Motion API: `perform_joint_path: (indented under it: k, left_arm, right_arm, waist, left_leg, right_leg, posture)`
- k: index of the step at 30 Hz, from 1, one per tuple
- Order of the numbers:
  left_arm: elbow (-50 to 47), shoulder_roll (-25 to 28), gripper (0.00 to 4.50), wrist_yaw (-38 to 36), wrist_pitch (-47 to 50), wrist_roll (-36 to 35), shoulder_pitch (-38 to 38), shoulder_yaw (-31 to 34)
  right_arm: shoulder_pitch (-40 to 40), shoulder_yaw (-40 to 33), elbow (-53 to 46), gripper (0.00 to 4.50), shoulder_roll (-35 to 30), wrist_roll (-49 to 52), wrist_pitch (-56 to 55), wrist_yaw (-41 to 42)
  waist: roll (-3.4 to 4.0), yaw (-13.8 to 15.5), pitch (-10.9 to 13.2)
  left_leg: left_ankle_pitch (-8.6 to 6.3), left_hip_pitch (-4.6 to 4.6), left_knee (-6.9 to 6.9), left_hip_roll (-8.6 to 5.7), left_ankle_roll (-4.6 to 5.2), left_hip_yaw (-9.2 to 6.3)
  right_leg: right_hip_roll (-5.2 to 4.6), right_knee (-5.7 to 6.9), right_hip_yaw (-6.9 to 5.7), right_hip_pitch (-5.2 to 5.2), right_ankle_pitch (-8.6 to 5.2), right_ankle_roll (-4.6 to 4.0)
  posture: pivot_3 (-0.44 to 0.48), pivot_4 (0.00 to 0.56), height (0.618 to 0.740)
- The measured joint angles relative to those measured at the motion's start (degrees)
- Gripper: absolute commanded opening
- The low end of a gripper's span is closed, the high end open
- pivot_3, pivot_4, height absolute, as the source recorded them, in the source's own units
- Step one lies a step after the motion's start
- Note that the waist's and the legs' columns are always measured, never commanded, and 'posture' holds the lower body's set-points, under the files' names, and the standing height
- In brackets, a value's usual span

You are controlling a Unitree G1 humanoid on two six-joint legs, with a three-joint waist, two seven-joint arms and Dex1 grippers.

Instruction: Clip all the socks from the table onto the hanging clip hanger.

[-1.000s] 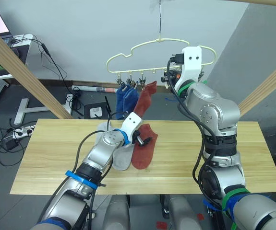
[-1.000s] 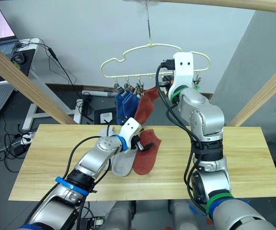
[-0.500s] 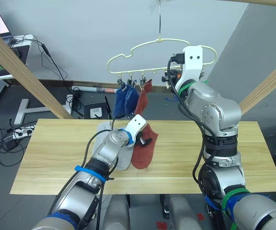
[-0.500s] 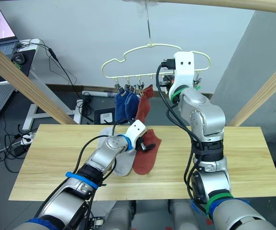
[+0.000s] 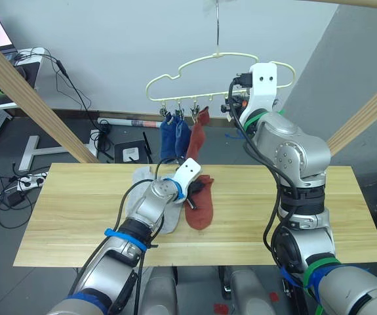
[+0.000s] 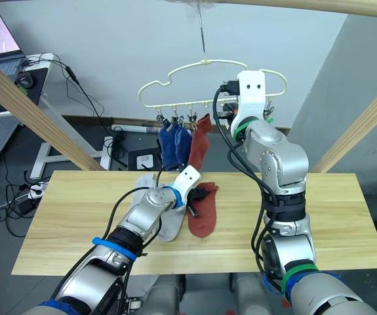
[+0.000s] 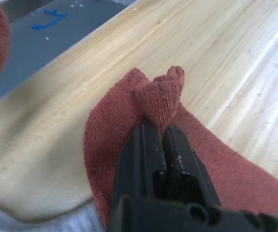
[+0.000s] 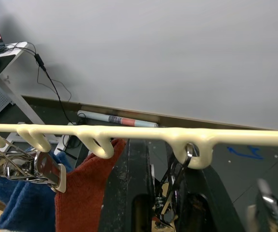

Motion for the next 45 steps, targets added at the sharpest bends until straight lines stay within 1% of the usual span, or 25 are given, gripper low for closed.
perform_joint_path:
  k: [2,5,8,13,16,22,31,45]
  left_arm:
    - [-2.42,-0.43,0.02,-1.42,1.29,-2.15,0.56,1.36]
    - [-8.98,-2.00,0.02,-3.16,5.99,-7.06,0.34,4.66]
    - [-13.89,-3.08,0.02,-3.03,10.84,-10.70,-1.40,7.39]
    - [-16.76,-4.92,0.02,-1.04,16.43,-14.28,-4.37,11.04]
    - [-17.38,-5.49,0.02,-0.37,17.77,-15.81,-5.88,11.45]
    - [-17.39,-6.94,0.02,0.98,18.70,-17.16,-9.11,11.89]
    - [-16.12,-6.99,0.02,2.70,18.65,-18.03,-11.65,12.63]
    - [-15.65,-6.36,0.02,2.95,18.51,-18.42,-12.44,12.41]
  right_arm:
    - [0.01,-0.23,-0.55,0.13,0.35,0.24,0.98,-0.03]
    - [-0.01,-1.63,-1.43,0.13,1.29,1.74,3.33,-0.10]
    - [-0.33,-2.35,-2.04,0.13,1.72,2.34,5.25,-0.28]
    - [-1.31,-4.28,-3.23,0.13,2.30,3.09,8.20,-1.26]
    - [-1.32,-4.52,-3.71,0.13,2.46,3.54,9.15,-1.37]
    - [-1.32,-4.52,-4.01,0.13,2.57,3.99,9.96,-1.61]
    - [-1.32,-4.51,-4.03,0.13,2.54,4.25,9.97,-1.73]
    - [-1.33,-4.49,-4.03,0.13,2.39,4.26,9.70,-1.72]
  waist:
    - [0.00,0.01,0.00]
    - [0.00,0.02,0.00]
    - [0.00,0.00,0.00]
    - [0.00,-0.03,0.00]
    - [0.00,-0.05,0.00]
    - [0.00,-0.04,0.00]
    - [0.00,-0.11,0.00]
    - [0.00,-0.12,0.00]
  left_leg:
    - [0.00,-0.01,-0.01,0.00,0.00,-0.01]
    - [0.00,-0.02,0.00,0.00,0.00,-0.02]
    - [0.00,-0.01,0.02,0.00,0.00,-0.02]
    - [0.00,-0.01,0.00,0.00,0.00,-0.03]
    - [0.00,-0.02,-0.01,0.00,0.00,-0.02]
    - [0.00,-0.02,0.00,-0.01,0.00,-0.02]
    - [0.00,-0.02,-0.01,-0.02,0.00,-0.02]
    - [0.00,-0.02,-0.03,-0.01,0.00,-0.02]
  right_leg:
    - [0.00,-0.01,-0.01,0.00,0.00,0.00]
    - [-0.01,-0.01,-0.01,0.00,0.00,0.00]
    - [-0.01,0.01,-0.01,0.01,0.00,0.00]
    - [0.00,-0.02,-0.02,0.00,0.00,0.00]
    - [0.00,-0.04,-0.02,0.00,0.00,0.00]
    - [0.00,-0.04,-0.01,0.01,0.00,0.00]
    - [0.00,-0.05,-0.01,0.00,0.00,0.00]
    - [0.00,-0.09,-0.01,0.00,0.00,0.01]
  posture:
    - [0.007,0.287,0.740]
    - [0.007,0.290,0.740]
    - [0.007,0.290,0.740]
    - [0.008,0.295,0.740]
    - [-0.001,0.296,0.740]
    - [-0.006,0.294,0.740]
    - [-0.005,0.296,0.740]
    - [-0.002,0.297,0.740]
